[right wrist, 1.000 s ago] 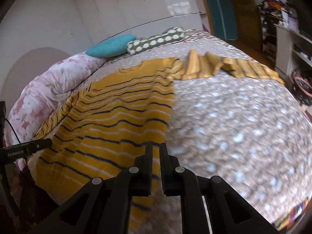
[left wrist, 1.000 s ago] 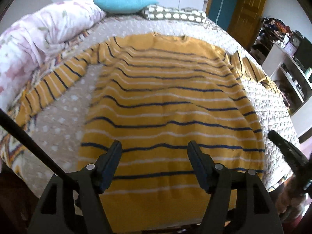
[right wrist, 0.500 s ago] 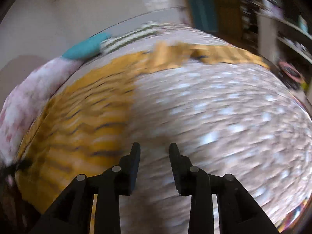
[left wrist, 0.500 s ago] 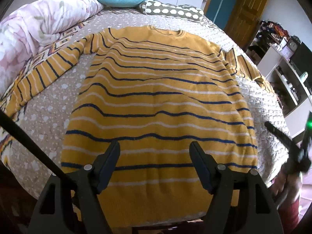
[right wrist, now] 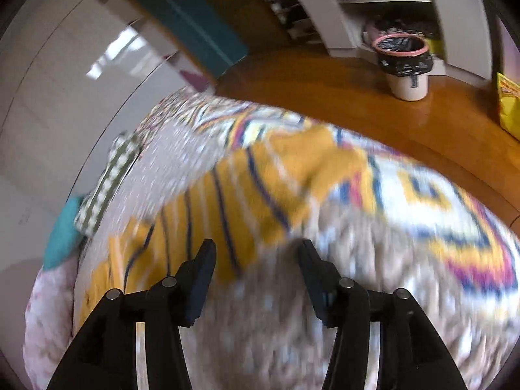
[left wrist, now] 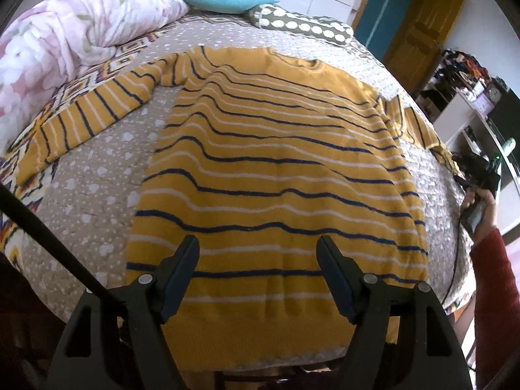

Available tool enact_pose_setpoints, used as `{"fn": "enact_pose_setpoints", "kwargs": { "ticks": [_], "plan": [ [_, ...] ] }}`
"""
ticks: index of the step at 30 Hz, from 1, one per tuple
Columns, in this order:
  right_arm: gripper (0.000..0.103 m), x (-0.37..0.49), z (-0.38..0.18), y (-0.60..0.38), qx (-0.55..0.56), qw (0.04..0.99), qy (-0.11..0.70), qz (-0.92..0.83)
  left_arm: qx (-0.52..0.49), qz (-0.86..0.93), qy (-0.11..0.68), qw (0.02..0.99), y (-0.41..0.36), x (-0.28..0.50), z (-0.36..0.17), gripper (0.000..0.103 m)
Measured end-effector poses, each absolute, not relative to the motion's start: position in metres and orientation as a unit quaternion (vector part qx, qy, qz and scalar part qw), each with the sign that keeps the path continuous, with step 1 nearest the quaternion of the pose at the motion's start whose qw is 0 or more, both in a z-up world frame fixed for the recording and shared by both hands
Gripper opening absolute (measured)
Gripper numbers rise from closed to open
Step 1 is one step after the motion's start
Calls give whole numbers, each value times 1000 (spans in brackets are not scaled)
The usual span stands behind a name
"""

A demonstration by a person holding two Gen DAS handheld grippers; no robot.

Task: Fold small clothes
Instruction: 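Move the right gripper to a sleeve cuff and grasp it, then lift the sleeve with the right gripper and fold it across the sweater body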

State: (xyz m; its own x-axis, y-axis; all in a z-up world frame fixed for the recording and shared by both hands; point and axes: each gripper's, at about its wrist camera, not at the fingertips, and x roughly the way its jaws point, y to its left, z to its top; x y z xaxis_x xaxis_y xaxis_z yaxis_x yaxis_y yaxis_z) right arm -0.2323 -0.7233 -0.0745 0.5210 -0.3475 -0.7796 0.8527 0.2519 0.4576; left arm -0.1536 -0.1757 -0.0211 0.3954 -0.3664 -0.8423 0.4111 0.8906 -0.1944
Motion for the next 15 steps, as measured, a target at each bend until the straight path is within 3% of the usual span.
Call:
{"fn": "enact_pose_setpoints", "kwargs": {
  "ticks": [1, 4, 11, 15],
  "plan": [
    [56, -230, -75, -733, 464, 737, 274, -408, 18, -230, 501, 834, -175, -152, -22, 73],
    [10, -224, -76, -757, 488, 723, 278, -404, 13, -230, 507, 830, -176, -150, -24, 73],
    [7, -269, -33, -789, 437, 702, 249, -505, 14, -231, 494, 838, -173, -145, -20, 73],
    [7, -249, -11, -772, 385, 718, 270, -512, -4, -233, 495, 837, -165, -143, -23, 73]
  ]
}}
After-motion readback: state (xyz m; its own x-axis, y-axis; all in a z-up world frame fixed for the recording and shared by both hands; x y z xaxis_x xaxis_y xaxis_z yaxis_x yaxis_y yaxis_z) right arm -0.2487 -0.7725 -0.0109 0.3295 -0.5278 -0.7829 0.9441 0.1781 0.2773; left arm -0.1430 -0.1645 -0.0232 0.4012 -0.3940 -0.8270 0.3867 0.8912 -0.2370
